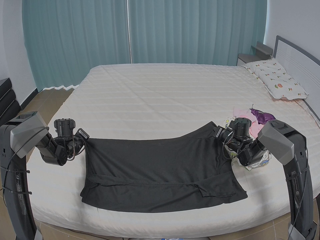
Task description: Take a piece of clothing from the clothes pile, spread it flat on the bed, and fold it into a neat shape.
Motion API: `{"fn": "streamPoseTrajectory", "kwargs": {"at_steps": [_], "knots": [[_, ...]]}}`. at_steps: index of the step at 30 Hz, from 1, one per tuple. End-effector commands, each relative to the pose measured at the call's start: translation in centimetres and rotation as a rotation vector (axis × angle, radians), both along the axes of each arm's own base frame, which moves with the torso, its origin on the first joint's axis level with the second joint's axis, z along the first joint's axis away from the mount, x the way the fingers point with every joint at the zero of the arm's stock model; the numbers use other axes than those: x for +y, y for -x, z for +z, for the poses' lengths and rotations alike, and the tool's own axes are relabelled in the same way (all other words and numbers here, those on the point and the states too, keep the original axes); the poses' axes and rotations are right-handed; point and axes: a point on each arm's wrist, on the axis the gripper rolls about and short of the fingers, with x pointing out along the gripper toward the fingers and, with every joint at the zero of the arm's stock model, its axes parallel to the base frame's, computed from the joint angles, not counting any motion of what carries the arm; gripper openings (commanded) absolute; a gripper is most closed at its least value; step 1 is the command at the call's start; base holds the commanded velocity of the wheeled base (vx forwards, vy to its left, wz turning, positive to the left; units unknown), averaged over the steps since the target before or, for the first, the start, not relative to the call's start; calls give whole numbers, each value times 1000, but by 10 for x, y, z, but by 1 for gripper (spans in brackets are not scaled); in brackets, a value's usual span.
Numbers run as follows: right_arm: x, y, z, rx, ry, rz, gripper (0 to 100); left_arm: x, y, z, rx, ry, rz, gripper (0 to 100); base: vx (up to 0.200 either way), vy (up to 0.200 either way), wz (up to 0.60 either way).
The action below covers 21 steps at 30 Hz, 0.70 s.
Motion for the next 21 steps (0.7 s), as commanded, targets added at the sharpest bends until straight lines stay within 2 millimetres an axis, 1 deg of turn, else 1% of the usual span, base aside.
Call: {"fn": "streamPoseTrajectory", "kwargs": {"at_steps": [1, 2, 7, 8, 10, 11, 17, 18, 20, 21], "knots": [[-1, 7, 1, 0, 1, -2, 0, 2, 1, 4, -6, -3, 3, 0, 0, 0, 0], [-1, 9, -1, 1, 3, 0, 0, 2, 1, 3, -4, -12, 0, 0, 0, 0, 0], [-2, 16, 5, -8, -1, 1, 0, 5, 3, 2, 6, -35, -5, 0, 0, 0, 0], [-3, 24, 10, -14, -3, 7, 0, 5, 6, 0, 17, -39, -8, 0, 0, 0, 0], [-5, 33, 11, -18, -5, 12, 0, 4, 10, 1, 25, -50, -14, 0, 0, 0, 0], [-5, 36, 10, -17, -4, 12, 0, 4, 12, 2, 26, -57, -18, 0, 0, 0, 0], [-10, 68, 2, 21, 0, 39, 0, 1, 29, 3, 63, -85, -42, 0, 0, 0, 0], [-10, 70, 1, 27, 1, 41, 0, 1, 31, 2, 67, -84, -44, 0, 0, 0, 0], [-13, 83, -3, 40, 22, 53, 0, 0, 38, 2, 86, -92, -52, 0, 0, 0, 0], [-13, 86, -4, 43, 30, 55, 0, 0, 39, 1, 91, -95, -52, 0, 0, 0, 0]]}}
